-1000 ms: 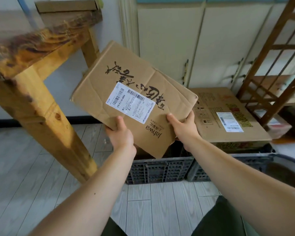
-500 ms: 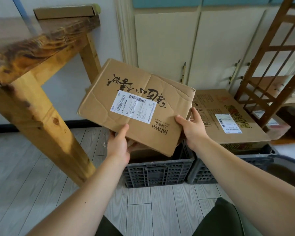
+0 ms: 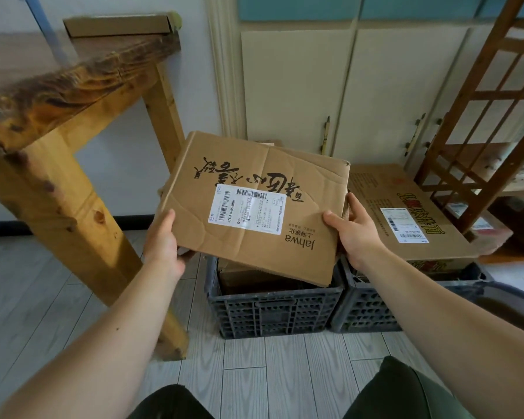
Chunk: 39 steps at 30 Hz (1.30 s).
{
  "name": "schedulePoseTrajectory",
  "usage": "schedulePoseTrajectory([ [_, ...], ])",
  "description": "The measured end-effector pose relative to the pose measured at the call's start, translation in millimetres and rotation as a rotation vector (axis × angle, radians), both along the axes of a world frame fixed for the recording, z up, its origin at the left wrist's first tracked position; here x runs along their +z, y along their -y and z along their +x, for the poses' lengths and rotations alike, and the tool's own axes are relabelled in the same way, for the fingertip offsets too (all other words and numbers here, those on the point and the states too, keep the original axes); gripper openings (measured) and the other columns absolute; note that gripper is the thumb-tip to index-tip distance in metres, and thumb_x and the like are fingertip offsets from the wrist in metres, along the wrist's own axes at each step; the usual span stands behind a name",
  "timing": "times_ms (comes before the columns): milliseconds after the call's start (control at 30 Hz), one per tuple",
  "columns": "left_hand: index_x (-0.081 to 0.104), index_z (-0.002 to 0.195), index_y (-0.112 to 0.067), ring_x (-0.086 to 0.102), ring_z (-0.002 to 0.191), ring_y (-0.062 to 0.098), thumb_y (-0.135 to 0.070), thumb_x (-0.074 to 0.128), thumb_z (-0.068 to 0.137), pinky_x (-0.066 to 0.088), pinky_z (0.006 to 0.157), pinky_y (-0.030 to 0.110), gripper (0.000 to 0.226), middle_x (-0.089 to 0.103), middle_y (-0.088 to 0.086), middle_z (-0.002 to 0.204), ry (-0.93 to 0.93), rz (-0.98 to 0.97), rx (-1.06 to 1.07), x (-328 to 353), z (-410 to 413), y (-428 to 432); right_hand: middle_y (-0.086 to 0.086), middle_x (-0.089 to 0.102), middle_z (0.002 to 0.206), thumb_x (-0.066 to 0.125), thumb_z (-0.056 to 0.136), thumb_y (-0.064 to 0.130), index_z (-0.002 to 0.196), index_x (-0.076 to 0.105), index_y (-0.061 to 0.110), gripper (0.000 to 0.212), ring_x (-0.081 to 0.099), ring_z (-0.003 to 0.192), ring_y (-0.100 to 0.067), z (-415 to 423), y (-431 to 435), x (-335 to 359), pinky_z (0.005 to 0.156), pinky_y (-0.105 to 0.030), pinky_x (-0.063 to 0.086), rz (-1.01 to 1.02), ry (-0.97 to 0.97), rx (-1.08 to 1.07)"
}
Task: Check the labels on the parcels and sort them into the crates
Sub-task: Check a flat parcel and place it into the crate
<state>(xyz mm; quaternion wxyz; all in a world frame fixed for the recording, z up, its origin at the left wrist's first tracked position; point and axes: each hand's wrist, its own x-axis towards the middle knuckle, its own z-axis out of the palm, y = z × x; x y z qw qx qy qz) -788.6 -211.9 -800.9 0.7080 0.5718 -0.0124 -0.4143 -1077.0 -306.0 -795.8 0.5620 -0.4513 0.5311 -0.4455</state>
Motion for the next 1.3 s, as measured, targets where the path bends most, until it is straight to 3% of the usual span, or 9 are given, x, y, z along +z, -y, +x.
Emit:
schedulePoseTrajectory([
  [67, 0.047, 0.126, -0.031, 0.062, 0.102, 0.029, -0.04, 0.065, 0.092, 0.055, 0.087, 0.053, 0.039, 0.062, 0.008, 0.114, -0.002, 0.025, -0.006, -5.1, -1.1, -2.5, 0.006, 0.061, 0.118, 0.067, 0.093, 0.019, 0.151, 0.031, 0.037, 0.071, 0.069, 0.092, -0.017, 1.4, 0.1, 0.5, 0.074, -0.038, 0.059, -0.017, -0.049, 0.014],
  [167, 0.045, 0.122, -0.029, 0.06, 0.106, 0.028, -0.037, 0.066, 0.091, 0.053, 0.09, 0.053, 0.038, 0.061, 0.007, 0.118, 0.017, 0.022, -0.005, -13.6, -2.3, -5.2, 0.005, 0.06, 0.124, 0.058, 0.096, 0.033, 0.147, 0.038, 0.036, 0.055, 0.063, 0.103, -0.015, 6.1, 2.8, 0.4, 0.085, -0.036, 0.053, -0.091, -0.239, 0.029],
  [300, 0.046, 0.123, -0.026, 0.058, 0.104, 0.025, -0.033, 0.07, 0.089, 0.05, 0.098, 0.048, 0.042, 0.058, 0.006, 0.124, 0.122, 0.078, -0.03, -21.2, 0.1, -14.0, 0.002, 0.048, 0.142, 0.065, 0.084, 0.055, 0.149, 0.03, 0.029, 0.079, 0.052, 0.124, -0.022, 8.1, 4.7, -2.8, 0.103, -0.046, 0.046, -0.15, -0.444, 0.036],
  [433, 0.03, 0.15, -0.037, 0.053, 0.116, 0.025, -0.021, 0.064, 0.093, 0.048, 0.101, 0.05, 0.069, 0.048, -0.003, 0.134, 0.431, 0.15, -0.154, -28.9, 3.7, -30.8, -0.002, 0.038, 0.153, 0.064, 0.087, 0.054, 0.156, 0.01, 0.034, 0.09, 0.045, 0.133, -0.027, 4.4, 2.7, -11.9, 0.108, -0.047, 0.041, -0.149, -0.541, 0.094],
  [600, 0.036, 0.149, -0.025, 0.051, 0.122, 0.026, -0.033, 0.063, 0.093, 0.042, 0.101, 0.037, 0.063, 0.053, 0.0, 0.13, 0.649, 0.332, -0.26, -39.7, -7.6, -49.0, -0.004, 0.038, 0.154, 0.059, 0.092, 0.051, 0.156, 0.001, 0.041, 0.087, 0.044, 0.134, -0.029, 4.8, -1.9, -23.0, 0.106, -0.043, 0.04, -0.068, -0.68, 0.231],
  [700, 0.042, 0.145, -0.019, 0.054, 0.114, 0.025, -0.037, 0.064, 0.092, 0.042, 0.092, 0.036, 0.06, 0.056, 0.002, 0.128, 0.668, 0.425, -0.319, -50.2, -10.9, -55.5, -0.003, 0.04, 0.152, 0.059, 0.093, 0.048, 0.157, 0.0, 0.035, 0.088, 0.047, 0.131, -0.028, 6.0, -5.1, -28.8, 0.1, -0.037, 0.041, -0.023, -0.745, 0.318],
  [867, 0.045, 0.143, -0.018, 0.053, 0.103, 0.02, -0.036, 0.065, 0.091, 0.045, 0.092, 0.037, 0.058, 0.058, -0.001, 0.118, 0.625, 0.491, -0.375, -73.1, -12.5, -58.9, -0.002, 0.036, 0.154, 0.062, 0.091, 0.049, 0.157, -0.001, 0.033, 0.092, 0.047, 0.13, -0.027, 7.2, 0.9, -50.7, 0.102, -0.038, 0.041, 0.032, -0.805, 0.387],
  [1100, 0.033, 0.151, -0.024, 0.053, 0.12, 0.027, -0.035, 0.066, 0.091, 0.046, 0.102, 0.043, 0.069, 0.054, 0.003, 0.137, 0.623, 0.525, -0.384, -84.3, -18.1, -48.5, -0.007, 0.034, 0.152, 0.063, 0.088, 0.053, 0.156, -0.007, 0.035, 0.1, 0.054, 0.118, -0.028, 7.7, 16.4, -83.5, 0.097, -0.04, 0.048, 0.125, -0.859, 0.424],
  [1300, 0.028, 0.154, -0.022, 0.049, 0.128, 0.03, -0.031, 0.06, 0.096, 0.043, 0.099, 0.037, 0.066, 0.049, 0.008, 0.144, 0.673, 0.581, -0.382, -87.5, -31.9, -33.4, -0.01, 0.021, 0.154, 0.06, 0.09, 0.054, 0.157, 0.001, 0.031, 0.092, 0.048, 0.126, -0.034, 15.8, 28.2, -103.2, 0.104, -0.044, 0.045, 0.161, -0.955, 0.423],
])
